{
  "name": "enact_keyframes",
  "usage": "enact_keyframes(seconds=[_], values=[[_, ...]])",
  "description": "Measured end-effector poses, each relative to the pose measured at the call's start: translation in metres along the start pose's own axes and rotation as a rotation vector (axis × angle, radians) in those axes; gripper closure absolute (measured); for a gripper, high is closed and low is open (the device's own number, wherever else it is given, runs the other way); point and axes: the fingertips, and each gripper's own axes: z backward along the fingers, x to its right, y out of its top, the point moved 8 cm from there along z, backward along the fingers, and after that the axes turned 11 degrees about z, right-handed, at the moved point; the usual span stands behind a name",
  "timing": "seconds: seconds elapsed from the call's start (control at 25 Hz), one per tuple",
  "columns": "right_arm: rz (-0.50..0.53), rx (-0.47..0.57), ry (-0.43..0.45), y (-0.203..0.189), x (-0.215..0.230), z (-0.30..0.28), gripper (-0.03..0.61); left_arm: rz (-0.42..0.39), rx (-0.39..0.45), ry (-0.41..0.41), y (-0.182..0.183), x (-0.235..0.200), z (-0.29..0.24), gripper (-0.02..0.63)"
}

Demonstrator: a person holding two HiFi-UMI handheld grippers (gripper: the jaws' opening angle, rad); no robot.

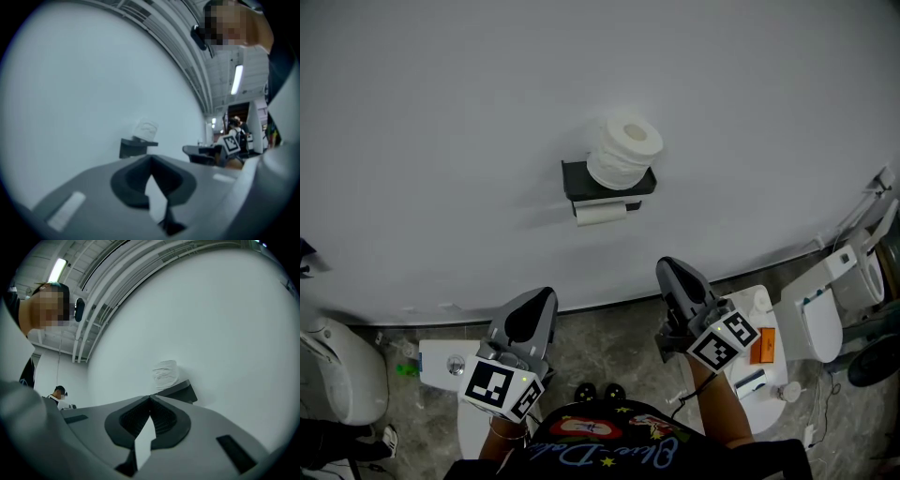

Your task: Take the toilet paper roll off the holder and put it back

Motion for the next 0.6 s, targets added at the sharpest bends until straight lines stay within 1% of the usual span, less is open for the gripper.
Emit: enact_keyframes(seconds=[0.28, 0.6], values=[[-0.007, -0.016, -0.021, -0.0028, -0.001, -0.0011, 0.563, 0.004, -0.011, -0.014, -0.0034, 0.0028, -0.0018, 0.615], [0.012, -0.034, -0.04, 0.0, 0.0041, 0.0011, 0.565, 0.003, -0.008, -0.02, -0.0034, 0.0049, -0.0073, 0.615]])
